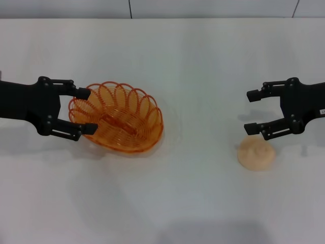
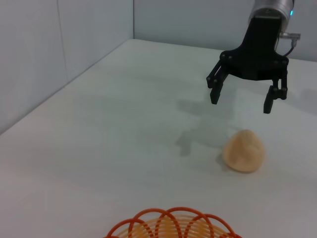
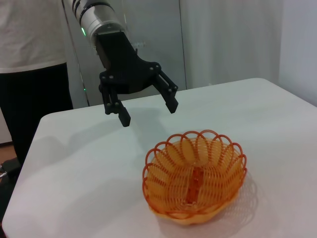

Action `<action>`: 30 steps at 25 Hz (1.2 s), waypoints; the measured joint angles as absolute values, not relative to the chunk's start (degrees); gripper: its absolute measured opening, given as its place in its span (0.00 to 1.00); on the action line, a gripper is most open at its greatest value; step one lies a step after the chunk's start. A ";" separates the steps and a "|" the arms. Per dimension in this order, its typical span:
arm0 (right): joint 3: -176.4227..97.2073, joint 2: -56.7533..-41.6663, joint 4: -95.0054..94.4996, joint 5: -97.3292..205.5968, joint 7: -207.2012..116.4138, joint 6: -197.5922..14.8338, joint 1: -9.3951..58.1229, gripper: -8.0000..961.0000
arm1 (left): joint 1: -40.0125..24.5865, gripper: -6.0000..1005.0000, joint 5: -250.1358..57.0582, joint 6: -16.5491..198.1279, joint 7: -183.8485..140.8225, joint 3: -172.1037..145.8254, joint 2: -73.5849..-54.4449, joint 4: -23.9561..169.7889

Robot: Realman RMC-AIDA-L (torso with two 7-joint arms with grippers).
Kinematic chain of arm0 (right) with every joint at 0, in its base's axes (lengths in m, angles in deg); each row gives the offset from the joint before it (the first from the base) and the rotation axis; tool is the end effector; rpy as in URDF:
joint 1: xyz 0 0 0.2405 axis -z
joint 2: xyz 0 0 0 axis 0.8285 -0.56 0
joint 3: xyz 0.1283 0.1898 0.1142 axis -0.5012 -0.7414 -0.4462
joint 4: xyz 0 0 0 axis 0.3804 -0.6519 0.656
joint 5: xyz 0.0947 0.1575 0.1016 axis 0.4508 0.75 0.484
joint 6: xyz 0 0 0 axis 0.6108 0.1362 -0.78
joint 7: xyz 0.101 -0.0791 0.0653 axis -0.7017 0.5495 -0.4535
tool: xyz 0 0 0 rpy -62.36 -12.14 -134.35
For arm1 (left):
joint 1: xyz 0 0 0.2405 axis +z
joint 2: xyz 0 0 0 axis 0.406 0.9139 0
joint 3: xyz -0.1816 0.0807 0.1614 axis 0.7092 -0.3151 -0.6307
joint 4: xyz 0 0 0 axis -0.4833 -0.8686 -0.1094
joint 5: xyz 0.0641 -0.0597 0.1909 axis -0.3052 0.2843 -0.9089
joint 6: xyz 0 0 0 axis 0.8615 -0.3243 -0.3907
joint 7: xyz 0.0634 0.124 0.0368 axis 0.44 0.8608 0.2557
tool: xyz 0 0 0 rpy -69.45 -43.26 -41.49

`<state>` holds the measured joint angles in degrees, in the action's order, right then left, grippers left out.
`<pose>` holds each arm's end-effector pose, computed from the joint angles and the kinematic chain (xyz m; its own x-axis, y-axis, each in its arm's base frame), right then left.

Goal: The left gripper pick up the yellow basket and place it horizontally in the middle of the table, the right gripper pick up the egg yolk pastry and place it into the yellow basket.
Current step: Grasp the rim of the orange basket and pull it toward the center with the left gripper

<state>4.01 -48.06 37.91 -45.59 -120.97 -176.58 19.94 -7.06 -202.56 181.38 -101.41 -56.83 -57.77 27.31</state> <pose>0.2317 0.3562 0.0341 0.9409 -0.1362 -0.3100 -0.1797 -0.9768 -0.1163 -0.2637 0.3375 0.0704 0.9557 0.1832 0.2304 0.2193 -0.9653 -0.1420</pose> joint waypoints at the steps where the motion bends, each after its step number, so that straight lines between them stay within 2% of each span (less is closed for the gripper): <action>1: 3.98 -48.07 37.92 -45.59 -120.97 -176.58 19.96 0.88 | -7.07 0.87 -202.56 181.36 -101.41 -56.79 -57.77 27.31; 20: 3.70 -48.66 38.62 -45.61 -120.97 -176.59 20.17 0.88 | -7.22 0.87 -202.59 180.13 -103.76 -56.58 -57.97 26.73; 30: 3.48 -49.25 41.58 -45.50 -119.95 -176.41 22.50 0.88 | -7.25 0.87 -208.87 181.56 -136.04 -57.02 -59.95 10.38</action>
<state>3.48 -49.25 41.58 -45.50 -119.95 -176.41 22.50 -7.25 -208.87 181.56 -136.04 -57.02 -59.95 10.38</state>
